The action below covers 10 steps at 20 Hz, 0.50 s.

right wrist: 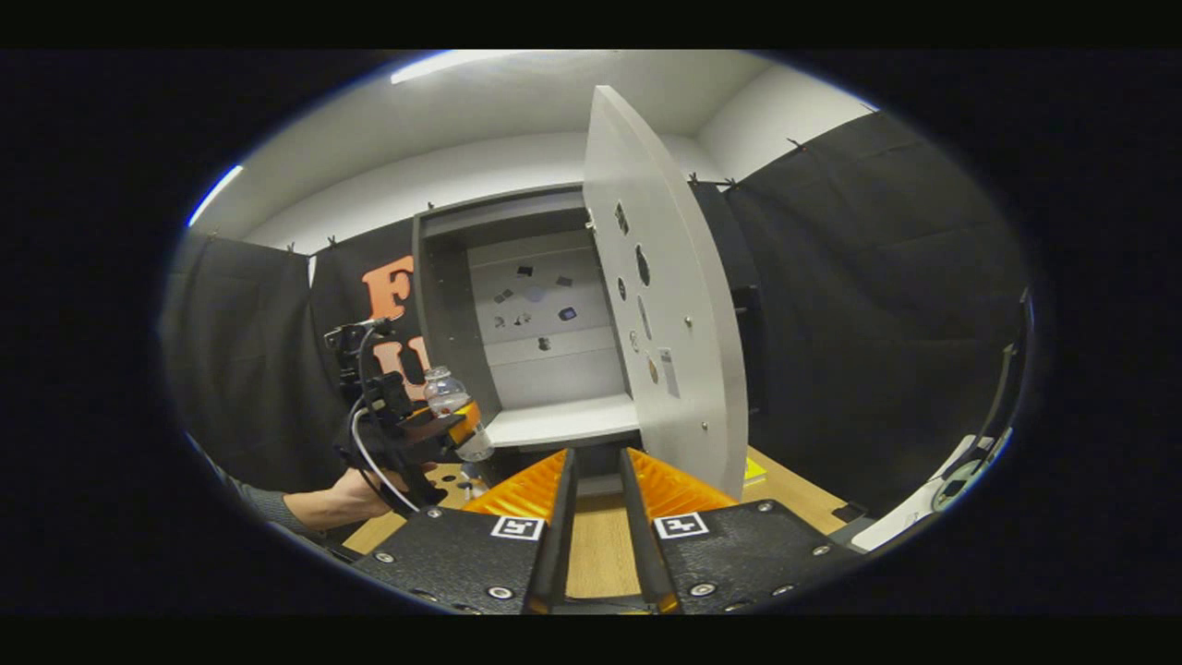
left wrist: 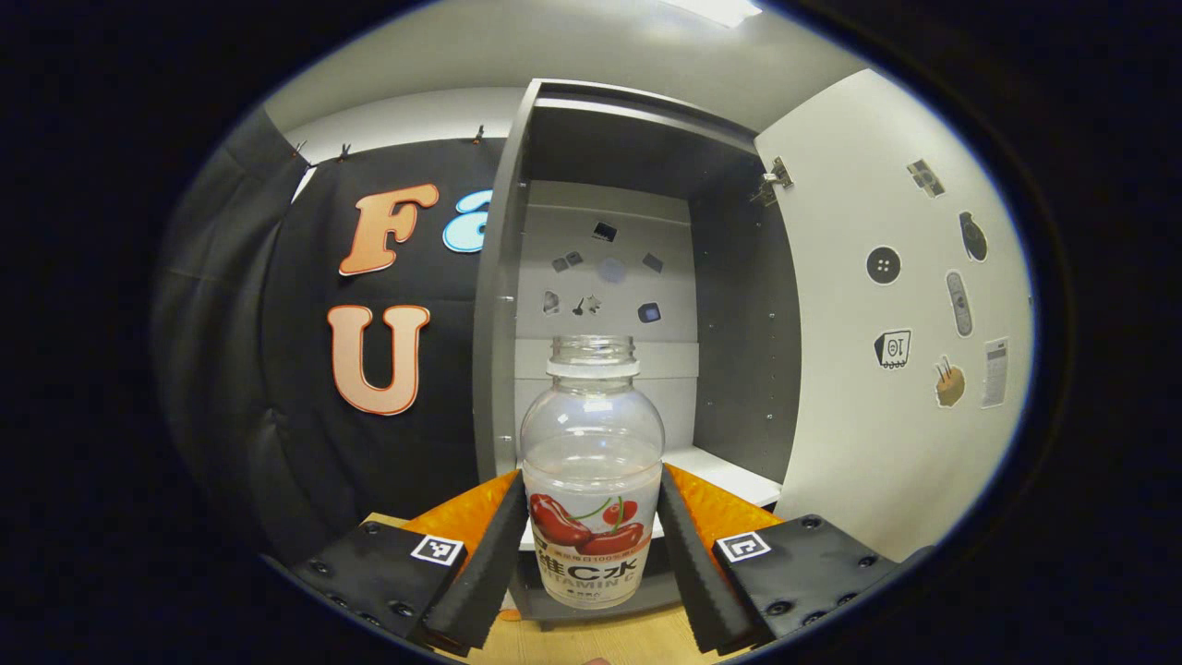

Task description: Open the cabinet door with the right hand, grasp the bottle in the cabinet with the left hand and place it on the coaster, then close the cabinet door with the right hand.

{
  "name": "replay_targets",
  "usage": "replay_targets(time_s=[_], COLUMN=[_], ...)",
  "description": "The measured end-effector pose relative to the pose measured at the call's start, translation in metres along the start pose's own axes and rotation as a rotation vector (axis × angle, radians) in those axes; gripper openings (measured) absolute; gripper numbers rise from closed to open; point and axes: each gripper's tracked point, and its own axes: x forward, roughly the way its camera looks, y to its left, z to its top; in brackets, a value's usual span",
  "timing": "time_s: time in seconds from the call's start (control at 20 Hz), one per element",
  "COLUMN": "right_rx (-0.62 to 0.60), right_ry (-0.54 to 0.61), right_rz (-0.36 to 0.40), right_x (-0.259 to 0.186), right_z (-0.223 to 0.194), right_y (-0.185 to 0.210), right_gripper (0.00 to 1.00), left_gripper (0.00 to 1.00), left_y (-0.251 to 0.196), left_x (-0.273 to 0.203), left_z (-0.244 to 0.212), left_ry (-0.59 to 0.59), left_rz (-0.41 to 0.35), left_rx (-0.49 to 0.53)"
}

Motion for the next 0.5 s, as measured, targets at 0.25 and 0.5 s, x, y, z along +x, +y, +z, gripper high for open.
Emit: replay_targets(time_s=[0.25,0.5], right_rx=[0.003,0.008], right_ry=[0.030,0.070], right_rz=[0.037,0.050], right_x=[-0.013,-0.017], right_z=[-0.021,-0.037], right_y=[0.001,-0.003], right_gripper=[0.33,0.33], left_gripper=[0.84,0.84], left_y=[0.028,0.052], left_x=[-0.041,-0.074], left_z=[-0.032,-0.072], left_ry=[0.039,0.056], left_rz=[0.065,0.101], left_rx=[-0.032,-0.016])
